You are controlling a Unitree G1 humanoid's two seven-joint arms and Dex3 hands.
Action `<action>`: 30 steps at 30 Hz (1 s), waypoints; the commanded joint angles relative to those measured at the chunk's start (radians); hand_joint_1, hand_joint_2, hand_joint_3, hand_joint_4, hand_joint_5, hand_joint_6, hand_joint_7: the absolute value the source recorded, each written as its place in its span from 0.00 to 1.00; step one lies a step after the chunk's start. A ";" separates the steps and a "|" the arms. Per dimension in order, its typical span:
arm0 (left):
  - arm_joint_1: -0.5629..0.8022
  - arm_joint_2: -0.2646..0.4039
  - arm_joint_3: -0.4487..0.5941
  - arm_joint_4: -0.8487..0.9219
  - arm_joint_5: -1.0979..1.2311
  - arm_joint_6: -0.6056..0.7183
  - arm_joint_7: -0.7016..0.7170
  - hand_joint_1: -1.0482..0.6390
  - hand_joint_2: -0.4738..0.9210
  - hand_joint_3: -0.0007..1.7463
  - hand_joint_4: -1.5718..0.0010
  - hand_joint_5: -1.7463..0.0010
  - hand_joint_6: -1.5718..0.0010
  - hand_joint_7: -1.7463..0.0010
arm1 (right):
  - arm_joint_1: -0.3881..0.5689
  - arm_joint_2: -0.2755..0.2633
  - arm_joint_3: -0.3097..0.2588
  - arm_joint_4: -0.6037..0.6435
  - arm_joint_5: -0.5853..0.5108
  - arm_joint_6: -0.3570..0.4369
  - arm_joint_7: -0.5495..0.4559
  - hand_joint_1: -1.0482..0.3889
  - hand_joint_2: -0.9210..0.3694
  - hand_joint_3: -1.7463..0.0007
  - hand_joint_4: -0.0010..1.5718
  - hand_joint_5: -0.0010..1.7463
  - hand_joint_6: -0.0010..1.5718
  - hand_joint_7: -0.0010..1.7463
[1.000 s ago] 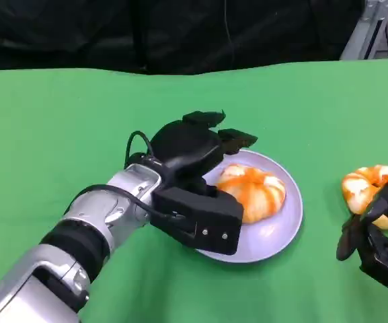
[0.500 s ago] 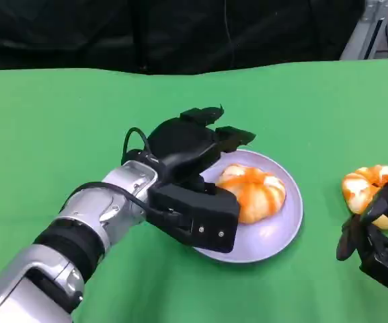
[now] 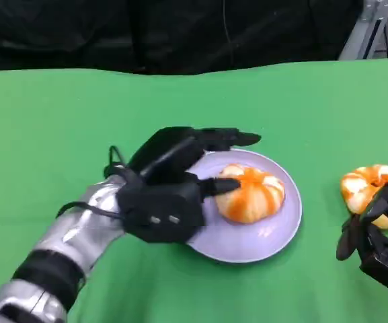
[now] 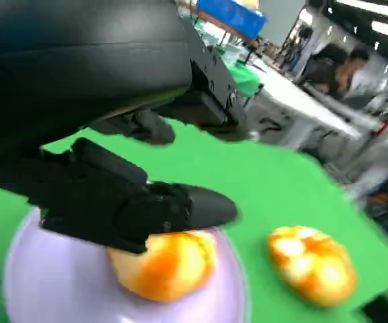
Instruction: Grasp the bread from the table and place it into the plate.
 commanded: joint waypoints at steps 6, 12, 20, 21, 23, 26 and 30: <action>0.224 0.031 0.193 -0.241 -0.440 0.155 -0.374 0.60 0.71 0.74 0.47 0.06 0.44 0.21 | -0.002 -0.011 -0.014 -0.002 0.015 0.001 0.001 0.68 0.22 0.38 0.50 1.00 0.45 0.90; 0.399 0.034 0.318 -0.453 -0.752 0.414 -0.577 0.58 0.70 0.77 0.48 0.00 0.50 0.10 | 0.002 -0.016 -0.018 -0.006 0.018 0.009 0.001 0.67 0.23 0.38 0.50 1.00 0.45 0.90; 0.541 0.077 0.460 -0.559 -0.954 0.692 -0.685 0.56 0.75 0.66 0.46 0.00 0.48 0.08 | 0.000 -0.017 -0.020 -0.010 0.020 0.017 0.002 0.67 0.23 0.38 0.50 1.00 0.45 0.90; 0.551 0.082 0.473 -0.560 -0.960 0.706 -0.694 0.56 0.76 0.64 0.46 0.00 0.48 0.08 | 0.000 -0.018 -0.021 -0.010 0.020 0.018 0.003 0.67 0.23 0.37 0.50 1.00 0.45 0.90; 0.565 0.092 0.499 -0.543 -0.962 0.727 -0.712 0.57 0.77 0.63 0.47 0.00 0.49 0.08 | 0.003 -0.018 -0.021 -0.015 0.017 0.019 0.001 0.67 0.23 0.37 0.50 1.00 0.45 0.90; 0.560 0.109 0.528 -0.480 -0.954 0.724 -0.772 0.57 0.78 0.63 0.47 0.00 0.49 0.06 | 0.008 -0.017 -0.020 -0.024 0.012 0.024 -0.006 0.67 0.23 0.38 0.50 1.00 0.44 0.90; 0.528 0.149 0.552 -0.365 -0.945 0.727 -0.882 0.56 0.81 0.60 0.46 0.00 0.50 0.04 | 0.013 -0.014 -0.019 -0.031 0.017 0.029 -0.007 0.67 0.23 0.38 0.50 1.00 0.45 0.90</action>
